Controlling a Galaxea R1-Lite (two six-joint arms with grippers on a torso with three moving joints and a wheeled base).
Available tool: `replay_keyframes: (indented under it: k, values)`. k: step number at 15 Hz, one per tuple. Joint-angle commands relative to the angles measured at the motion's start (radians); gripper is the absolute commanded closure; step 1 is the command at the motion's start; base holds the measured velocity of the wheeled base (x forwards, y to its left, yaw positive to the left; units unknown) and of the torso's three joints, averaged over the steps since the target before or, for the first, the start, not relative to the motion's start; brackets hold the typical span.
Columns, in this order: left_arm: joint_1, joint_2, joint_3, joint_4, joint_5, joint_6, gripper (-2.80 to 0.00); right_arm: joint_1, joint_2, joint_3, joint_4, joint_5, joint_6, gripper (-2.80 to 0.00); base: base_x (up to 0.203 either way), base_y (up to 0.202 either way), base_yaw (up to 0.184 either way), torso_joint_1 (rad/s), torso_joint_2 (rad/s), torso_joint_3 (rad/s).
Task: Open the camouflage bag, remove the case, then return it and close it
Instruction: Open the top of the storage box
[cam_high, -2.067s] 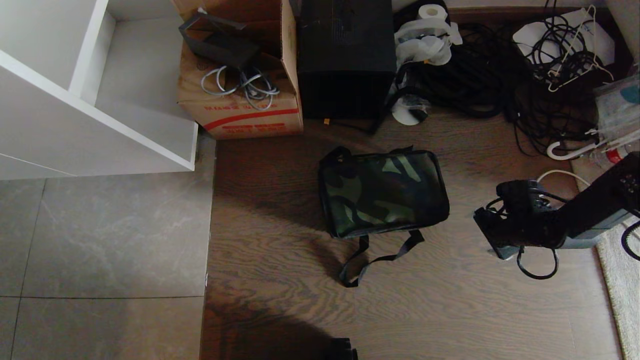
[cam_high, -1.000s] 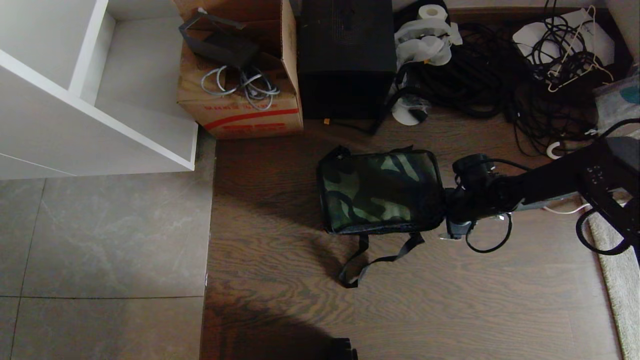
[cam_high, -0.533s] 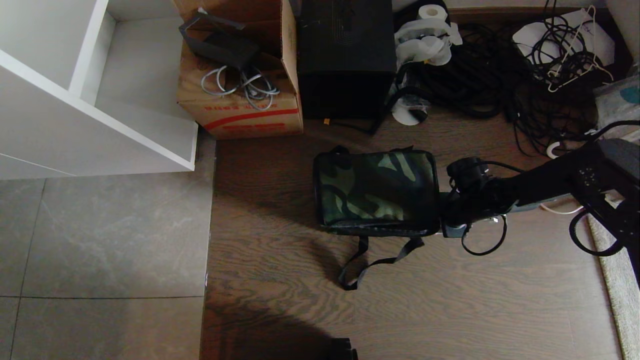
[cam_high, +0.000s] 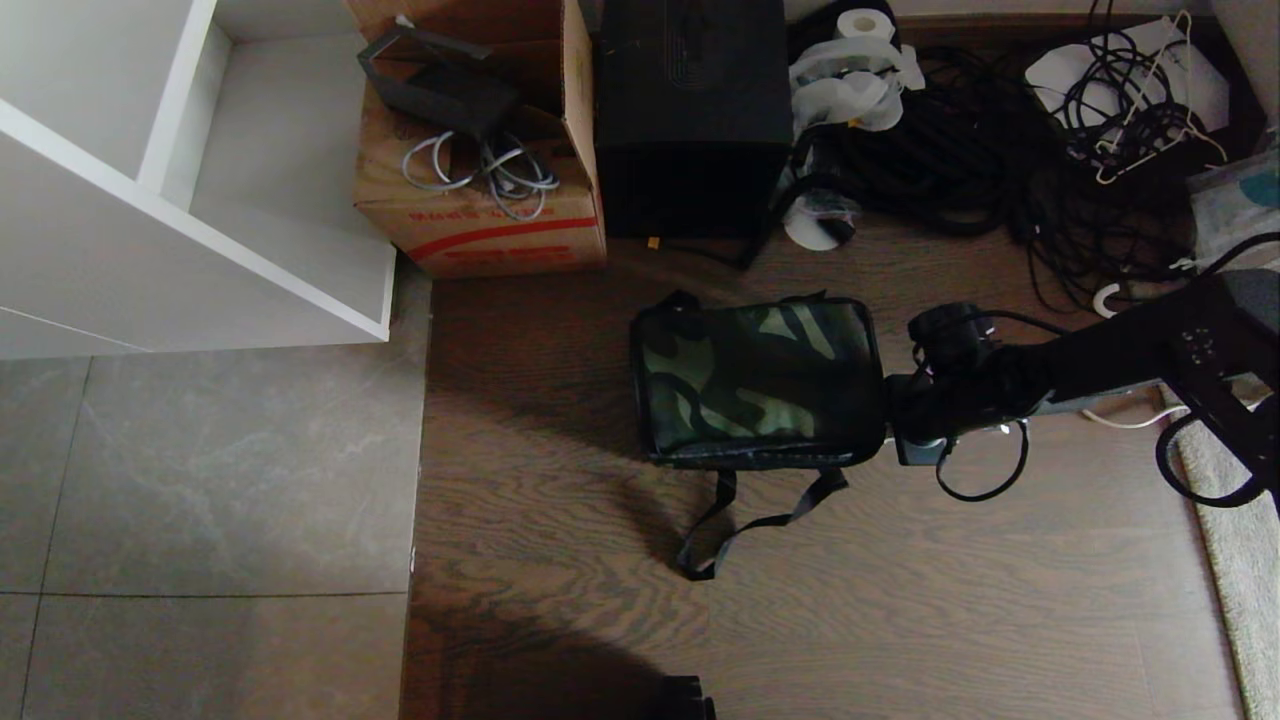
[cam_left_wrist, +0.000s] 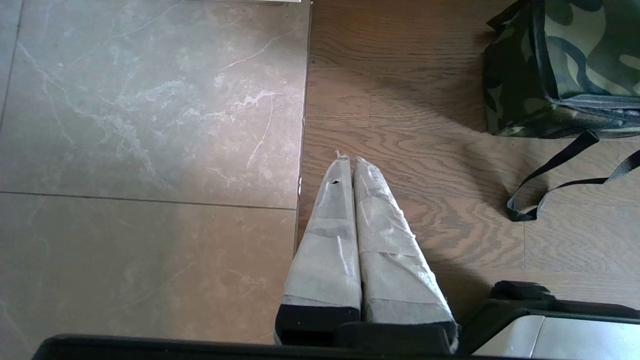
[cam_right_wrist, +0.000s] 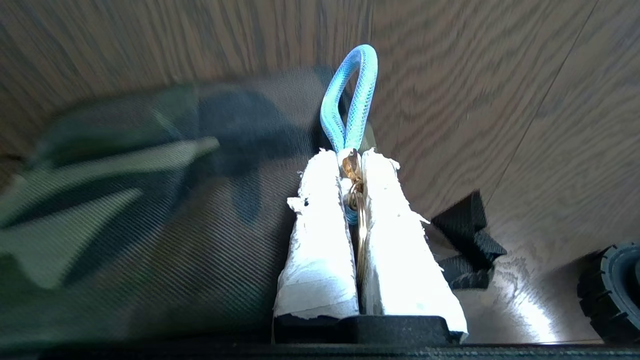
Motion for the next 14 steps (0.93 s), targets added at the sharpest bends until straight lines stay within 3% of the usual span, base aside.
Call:
replay_keyframes:
  k: [1,5,11,13,14]
  values:
    - [0.000,0.000,0.009,-0.001,0.000,-0.001,0.00,-0.029,-0.022,-0.001,0.013,0.001,-0.015,0.00,0.000,0.000,0.000,0.000,0.00,0.000]
    - [0.000,0.000,0.009,-0.001,0.000,-0.001,0.00,-0.071,-0.061,-0.003,0.030,-0.008,-0.122,0.00,0.000,0.000,0.000,0.000,0.00,0.000]
    - [0.000,0.000,0.009,-0.001,0.000,-0.001,0.00,-0.017,-0.067,-0.051,0.017,-0.092,-0.446,0.00,0.000,0.000,0.000,0.000,0.00,0.000]
    - [0.000,0.000,0.009,-0.002,0.000,-0.001,0.00,0.024,-0.049,-0.056,0.012,-0.162,-0.597,0.00,0.000,0.000,0.000,0.000,0.00,0.000]
    - [0.000,0.000,0.009,-0.001,0.000,-0.001,0.00,0.047,-0.035,-0.064,-0.017,-0.197,-0.628,0.00,0.000,0.000,0.000,0.000,0.00,0.000]
